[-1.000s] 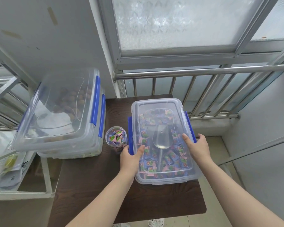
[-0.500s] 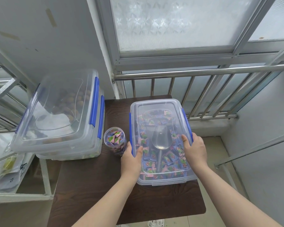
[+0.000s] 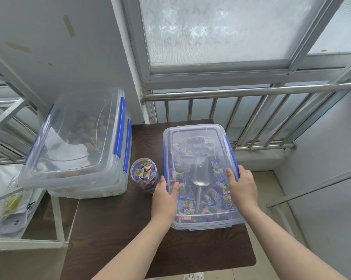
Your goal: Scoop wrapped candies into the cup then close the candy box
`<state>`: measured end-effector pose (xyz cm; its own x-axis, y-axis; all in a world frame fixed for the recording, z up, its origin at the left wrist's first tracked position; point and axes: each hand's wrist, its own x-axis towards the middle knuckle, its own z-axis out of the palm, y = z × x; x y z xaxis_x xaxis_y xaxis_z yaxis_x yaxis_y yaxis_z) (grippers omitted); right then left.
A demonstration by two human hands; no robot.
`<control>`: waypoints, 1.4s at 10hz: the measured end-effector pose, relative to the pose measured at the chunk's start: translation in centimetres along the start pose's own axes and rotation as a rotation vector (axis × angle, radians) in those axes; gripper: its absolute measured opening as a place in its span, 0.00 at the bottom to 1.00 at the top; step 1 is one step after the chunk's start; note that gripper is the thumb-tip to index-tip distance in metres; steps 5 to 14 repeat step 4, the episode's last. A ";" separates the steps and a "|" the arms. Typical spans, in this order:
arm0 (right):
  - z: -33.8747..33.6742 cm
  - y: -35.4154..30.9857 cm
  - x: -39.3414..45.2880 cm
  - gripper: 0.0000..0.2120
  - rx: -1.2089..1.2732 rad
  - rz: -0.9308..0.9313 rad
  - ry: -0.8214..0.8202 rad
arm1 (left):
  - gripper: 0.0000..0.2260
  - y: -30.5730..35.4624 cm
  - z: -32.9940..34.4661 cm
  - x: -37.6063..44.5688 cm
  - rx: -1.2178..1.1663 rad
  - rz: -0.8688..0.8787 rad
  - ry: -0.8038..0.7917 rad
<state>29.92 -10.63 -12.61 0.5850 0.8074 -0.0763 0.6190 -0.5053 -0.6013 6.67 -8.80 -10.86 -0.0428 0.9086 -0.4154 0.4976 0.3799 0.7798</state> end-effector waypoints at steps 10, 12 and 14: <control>-4.6 -2.7 -0.8 0.30 0.230 0.021 0.027 | 0.22 3.7 -4.8 -3.4 -0.095 0.170 -0.043; -4.6 -2.7 -0.8 0.30 0.230 0.021 0.027 | 0.22 3.7 -4.8 -3.4 -0.095 0.170 -0.043; -4.6 -2.7 -0.8 0.30 0.230 0.021 0.027 | 0.22 3.7 -4.8 -3.4 -0.095 0.170 -0.043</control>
